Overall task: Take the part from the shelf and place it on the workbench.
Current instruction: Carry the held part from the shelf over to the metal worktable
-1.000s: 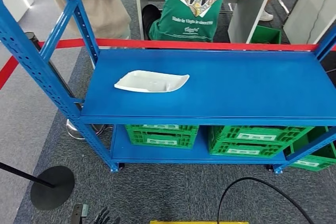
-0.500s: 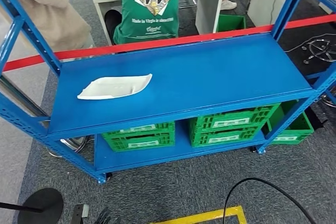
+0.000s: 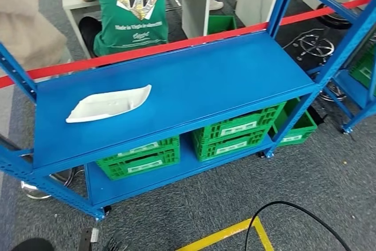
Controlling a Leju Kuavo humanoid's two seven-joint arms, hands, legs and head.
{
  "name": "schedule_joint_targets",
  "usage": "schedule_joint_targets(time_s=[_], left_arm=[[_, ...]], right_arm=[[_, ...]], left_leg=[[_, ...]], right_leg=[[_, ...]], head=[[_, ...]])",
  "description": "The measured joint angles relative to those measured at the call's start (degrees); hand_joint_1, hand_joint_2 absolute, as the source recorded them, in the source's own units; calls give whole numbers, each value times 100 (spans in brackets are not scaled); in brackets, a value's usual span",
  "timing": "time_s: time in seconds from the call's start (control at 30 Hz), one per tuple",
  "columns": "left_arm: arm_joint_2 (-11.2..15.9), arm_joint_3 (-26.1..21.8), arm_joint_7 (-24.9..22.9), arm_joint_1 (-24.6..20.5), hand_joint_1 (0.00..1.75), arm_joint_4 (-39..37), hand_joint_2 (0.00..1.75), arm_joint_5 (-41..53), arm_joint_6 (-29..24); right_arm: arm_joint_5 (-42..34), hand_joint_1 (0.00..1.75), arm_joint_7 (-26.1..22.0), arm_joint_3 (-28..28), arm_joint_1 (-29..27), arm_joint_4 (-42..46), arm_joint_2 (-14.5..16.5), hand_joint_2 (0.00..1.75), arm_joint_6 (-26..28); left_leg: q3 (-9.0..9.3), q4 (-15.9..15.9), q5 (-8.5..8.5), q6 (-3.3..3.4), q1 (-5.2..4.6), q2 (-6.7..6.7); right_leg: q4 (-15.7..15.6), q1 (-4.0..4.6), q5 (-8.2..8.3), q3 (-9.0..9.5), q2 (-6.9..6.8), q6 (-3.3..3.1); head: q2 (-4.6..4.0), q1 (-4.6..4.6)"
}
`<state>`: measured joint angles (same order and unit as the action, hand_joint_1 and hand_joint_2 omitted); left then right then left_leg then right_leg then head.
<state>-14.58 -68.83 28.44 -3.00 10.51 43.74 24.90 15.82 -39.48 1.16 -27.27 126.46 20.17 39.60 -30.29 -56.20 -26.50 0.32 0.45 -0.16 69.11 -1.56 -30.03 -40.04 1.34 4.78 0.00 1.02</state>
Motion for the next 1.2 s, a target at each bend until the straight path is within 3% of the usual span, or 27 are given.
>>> schedule_joint_targets(time_s=[0.03, 0.07, 0.1, 0.13, 0.2, 0.23, 0.27, 0.33, 0.37, 0.43, 0.5, 0.53, 0.57, 0.6, 0.63, 0.7, 0.73, 0.8, 0.87, 0.93, 1.0, 1.07, 1.1, 1.13, 1.2], left_arm=[[1, 0, -2, 11, 0, 0, 175, 1, 1], [2, 0, -4, 15, 0, 0, 175, 1, 2], [2, 0, -6, 13, 0, 0, 175, 1, 2], [1, 0, -8, 8, 0, 0, 175, 2, 2], [-2, 0, -10, 1, 0, 0, 175, 2, 3], [-1, 0, -10, 0, 0, 0, 175, 2, 3], [0, 0, -10, 0, 0, 0, 175, 2, 4], [1, 0, -10, -4, 0, 0, 175, 2, 3], [0, 0, -10, -9, 0, 0, 175, 2, 3], [-2, 0, -9, -12, 0, 0, 175, 2, 4], [-1, 0, -9, 1, 0, 0, 175, 2, 2], [-1, 0, -9, 10, 0, 0, 175, 2, 0], [0, 0, -9, 15, 0, 0, 175, 2, -4], [1, 0, -9, 16, 0, 0, 175, 2, -7], [2, 0, -9, 14, 0, 0, 175, 2, -9], [6, 0, -9, 10, 0, 0, 175, 2, -11], [8, 0, -9, 8, 0, 0, 175, 3, -11], [7, 0, -7, 7, 0, 0, 175, 6, -13], [8, -1, -2, -3, 0, 0, 175, 8, -15], [9, -2, 2, -14, 0, 0, 175, 8, -15], [11, -1, 2, -3, 0, 0, 175, 10, -15], [22, -2, 2, 15, 0, 0, 175, 25, -15], [30, -2, 2, 14, 0, 0, 175, 36, -12], [37, -2, 2, 10, 0, 0, 175, 48, -8], [52, -2, 2, 0, 0, 0, 175, 66, 3]], right_arm=[[4, 175, 1, 0, -3, 0, 1, 175, 0], [7, 175, 1, -1, -9, 0, 1, 175, 0], [7, 175, 1, -1, -13, 0, 1, 175, 0], [7, 175, 1, -1, -15, 0, 1, 175, 0], [8, 175, 1, 1, -15, 1, 0, 175, 0], [10, 175, 1, 2, -13, 2, 1, 175, 0], [14, 175, 1, 4, -13, 3, 1, 175, 0], [20, 175, 1, 8, -21, 5, 2, 175, 0], [22, 175, 2, 11, -29, 6, 2, 175, 0], [25, 175, 4, 28, -32, 8, 6, 175, 0], [27, 175, 7, 46, -31, 9, 11, 175, 0], [27, 175, 7, 49, -31, 9, 13, 175, 0], [27, 175, 8, 50, -34, 9, 13, 175, 0], [28, 175, 8, 50, -36, 9, 13, 175, 0], [29, 175, 8, 50, -35, 9, 13, 175, 0], [34, 175, 8, 52, -32, 9, 13, 175, 0], [40, 175, 9, 56, -27, 9, 13, 175, 0], [59, 175, 12, 62, -24, 9, 13, 175, 0], [72, 175, 13, 63, -36, 11, 13, 175, 0], [73, 175, 14, 63, -36, 13, 13, 175, 0], [76, 175, 14, 63, -19, 13, 13, 175, 0], [80, 175, 14, 63, -10, 13, 13, 175, 0], [81, 175, 14, 63, -10, 13, 13, 175, 0], [81, 175, 14, 63, -8, 13, 13, 175, 0], [79, 175, 14, 63, 8, 13, 13, 175, 0]], left_leg=[[2, -2, -3, 8, -19, 90], [5, -3, -7, 15, -33, 179], [14, -4, -14, 15, -43, 260], [29, -5, -24, 11, -48, 336], [72, -14, -61, -28, -72, 459], [91, -21, -78, -53, -88, 508], [105, -26, -89, -81, -103, 555], [119, -21, -97, -131, -106, 658], [116, -34, -123, -165, -95, 629], [-6, -309, -351, -230, -67, 384], [-336, -1014, -745, -267, -47, 127], [-516, -1378, -888, -274, -44, 91], [-634, -1600, -922, -278, -43, 79], [-658, -1620, -836, -277, -40, 69], [-582, -1430, -652, -274, -33, 43], [-257, -703, -224, -269, 1, -194], [-118, -386, -113, -258, 23, -331], [-8, -106, -78, -214, 32, -472], [-3, -72, -62, -130, 26, -349], [4, -42, -30, -42, 27, -202], [2, -38, -30, 6, 4, -43], [4, -40, -36, 19, -20, 131], [9, -40, -40, 20, -27, 213], [19, -41, -46, 16, -30, 291], [56, -45, -76, -18, -43, 428]], right_leg=[[338, 2, -134, -144, -48, 0], [503, 5, -168, -200, -72, -4], [434, 10, -94, -136, -93, -13], [139, 19, 63, 44, -131, -28], [-653, 49, 361, 519, -383, -74], [-916, 65, 439, 672, -486, -104], [-1040, 79, 466, 737, -554, -135], [-1050, 91, 482, 695, -451, -197], [-1058, 83, 500, 675, -385, -230], [-1081, 53, 541, 647, -251, -294], [-1084, 39, 565, 613, -115, -328], [-1084, 38, 572, 599, -38, -333], [-1083, 36, 579, 590, 44, -331], [-1082, 33, 587, 587, 131, -322], [-1081, 27, 596, 587, 221, -308], [-1072, 18, 614, 580, 390, -262], [-1060, 18, 624, 558, 467, -231], [-1063, 11, 659, 501, 602, -146], [-1092, -12, 698, 446, 663, -67], [-875, 10, 559, 323, 390, -30], [-165, 36, 172, 14, 37, -20], [531, 36, -111, -279, -62, -14], [607, 36, -104, -290, -79, -16], [438, 37, 6, -173, -104, -23], [-360, 55, 317, 310, -307, -49]], head=[[0, -5], [0, -7], [0, -7], [0, -7], [0, -11], [0, -11], [0, -11], [0, -11], [0, -8], [0, 16], [0, 54], [0, 65], [0, 73], [0, 76], [0, 79], [0, 96], [0, 105], [0, 119], [0, 118], [0, 77], [0, 23], [0, 6], [0, 3], [0, 2], [0, -4]])
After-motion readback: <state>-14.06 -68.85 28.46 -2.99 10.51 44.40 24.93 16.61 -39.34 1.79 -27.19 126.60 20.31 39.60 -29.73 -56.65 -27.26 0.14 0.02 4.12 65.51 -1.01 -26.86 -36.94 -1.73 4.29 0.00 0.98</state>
